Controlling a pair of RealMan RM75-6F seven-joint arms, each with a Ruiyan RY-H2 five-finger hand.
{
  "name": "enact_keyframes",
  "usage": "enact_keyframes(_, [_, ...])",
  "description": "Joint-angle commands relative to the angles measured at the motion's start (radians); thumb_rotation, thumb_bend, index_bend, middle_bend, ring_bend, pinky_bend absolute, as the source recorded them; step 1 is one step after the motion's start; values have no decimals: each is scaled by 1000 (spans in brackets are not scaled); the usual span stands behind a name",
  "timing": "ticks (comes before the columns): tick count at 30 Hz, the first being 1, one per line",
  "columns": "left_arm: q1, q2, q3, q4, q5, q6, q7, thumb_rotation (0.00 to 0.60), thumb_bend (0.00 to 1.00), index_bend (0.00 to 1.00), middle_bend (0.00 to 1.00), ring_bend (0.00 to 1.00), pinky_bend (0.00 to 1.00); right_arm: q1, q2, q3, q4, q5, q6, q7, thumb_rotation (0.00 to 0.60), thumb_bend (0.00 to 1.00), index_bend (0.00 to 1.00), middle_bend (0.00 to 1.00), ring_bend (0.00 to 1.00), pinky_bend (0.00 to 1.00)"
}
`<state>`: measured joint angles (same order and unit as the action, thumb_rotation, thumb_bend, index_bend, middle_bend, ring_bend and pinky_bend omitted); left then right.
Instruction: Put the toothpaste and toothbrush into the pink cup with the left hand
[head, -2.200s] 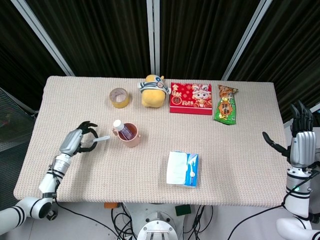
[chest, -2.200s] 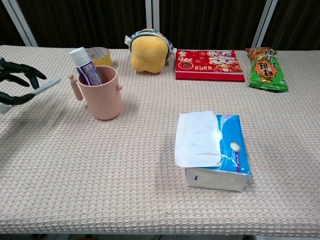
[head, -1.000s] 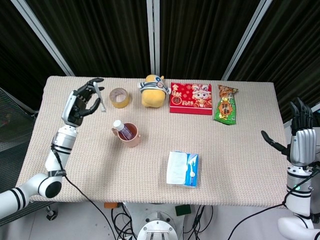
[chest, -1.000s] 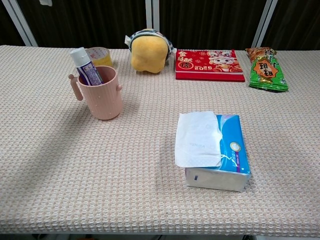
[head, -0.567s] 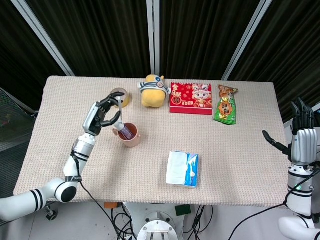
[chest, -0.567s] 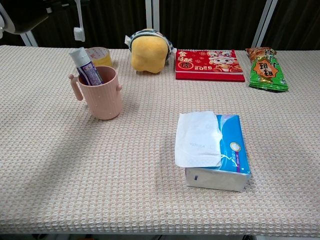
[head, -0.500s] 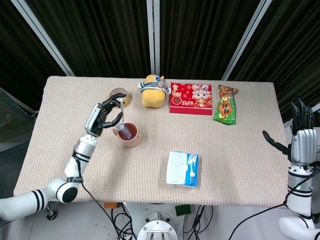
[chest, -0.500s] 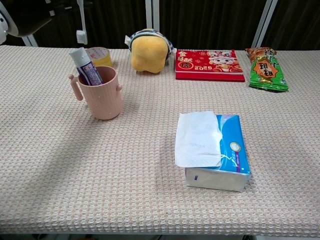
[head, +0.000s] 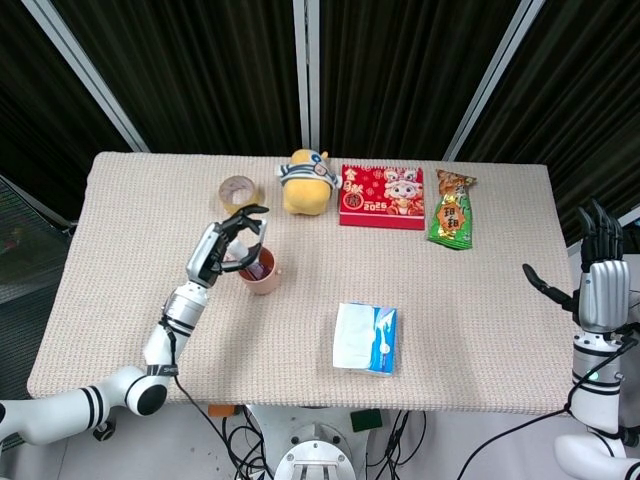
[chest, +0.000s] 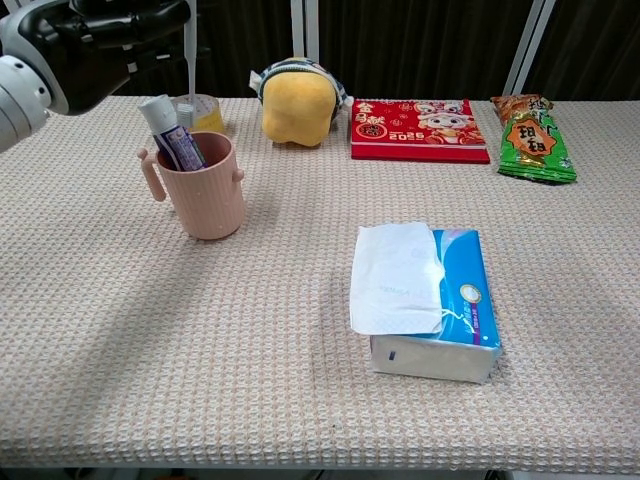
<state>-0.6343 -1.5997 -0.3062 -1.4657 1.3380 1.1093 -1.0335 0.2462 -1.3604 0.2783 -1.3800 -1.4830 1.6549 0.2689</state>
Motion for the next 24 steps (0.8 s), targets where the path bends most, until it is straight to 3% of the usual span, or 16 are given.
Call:
enact_keyframes(1, [-4, -11, 5, 11, 7, -3, 7, 600, 396, 672, 236, 80, 206, -1, -2, -1, 2, 1, 0, 3, 600, 373, 0, 0, 0, 0])
enact_keyframes(24, [-11, -80, 34, 97, 23, -24, 11, 600, 396, 662, 236, 80, 209, -10, -3, -7, 21, 9, -8, 27, 600, 387, 0, 0, 0, 0])
